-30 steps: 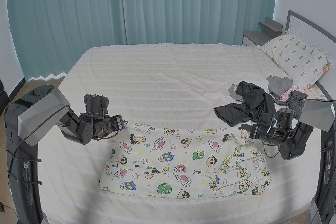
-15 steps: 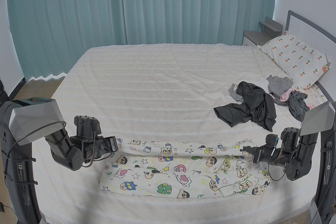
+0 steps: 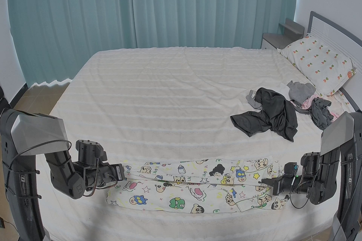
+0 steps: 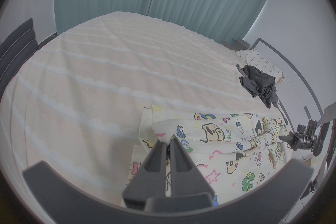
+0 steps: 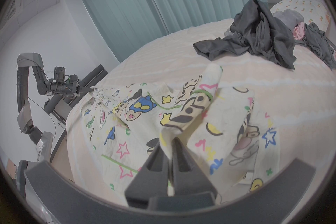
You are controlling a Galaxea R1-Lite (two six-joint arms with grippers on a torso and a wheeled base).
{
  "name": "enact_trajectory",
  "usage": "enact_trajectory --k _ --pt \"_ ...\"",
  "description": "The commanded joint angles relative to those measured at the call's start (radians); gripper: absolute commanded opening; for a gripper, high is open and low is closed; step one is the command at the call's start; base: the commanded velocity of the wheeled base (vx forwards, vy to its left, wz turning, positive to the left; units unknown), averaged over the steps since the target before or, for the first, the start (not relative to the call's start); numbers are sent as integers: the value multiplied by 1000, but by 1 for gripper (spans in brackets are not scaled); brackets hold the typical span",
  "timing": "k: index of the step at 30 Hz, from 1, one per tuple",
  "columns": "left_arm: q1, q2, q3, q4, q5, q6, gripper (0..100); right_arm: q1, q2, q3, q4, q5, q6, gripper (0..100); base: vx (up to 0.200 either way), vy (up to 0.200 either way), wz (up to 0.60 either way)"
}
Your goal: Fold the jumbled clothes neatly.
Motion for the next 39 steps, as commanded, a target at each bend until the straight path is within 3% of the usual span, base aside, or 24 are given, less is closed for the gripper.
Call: enact_trajectory --k 1,3,4,5,13,19,20,26,30,32,35,39 --pt "0 56 38 -57 0 -2 0 -1 29 -8 -11 -1 1 0 0 0 0" --pt "0 68 57 -79 -2 -2 0 -3 30 -16 -11 -2 4 0 0 0 0" --pt "0 73 61 -80 0 -4 100 -8 35 -18 -11 -4 4 0 0 0 0" --pt "0 74 65 -80 -2 -7 100 -9 38 -19 -11 -5 6 100 0 0 0" --pt "60 60 111 -122 -12 -56 100 -101 -17 13 -11 -27 10 100 0 0 0" --pt "138 -4 166 -177 -106 -165 100 -181 -128 50 -11 -22 40 100 0 0 0" --pt "165 -67 186 -178 -193 -289 100 -186 -197 59 -11 -19 106 100 0 0 0" --pt "181 -191 200 -184 -393 -731 100 -58 -310 18 -10 -36 376 100 0 0 0" --pt "185 -251 219 -237 -452 -912 100 17 -269 -44 -10 -91 454 100 0 0 0" --pt "185 -259 239 -276 -466 -947 100 40 -249 -53 -10 -111 481 100 0 0 0" --pt "182 -217 287 -396 -477 -927 100 60 -177 -45 -11 -120 547 100 0 0 0" --pt "173 -168 333 -470 -479 -851 100 58 -166 -19 -11 -168 523 100 0 0 0"
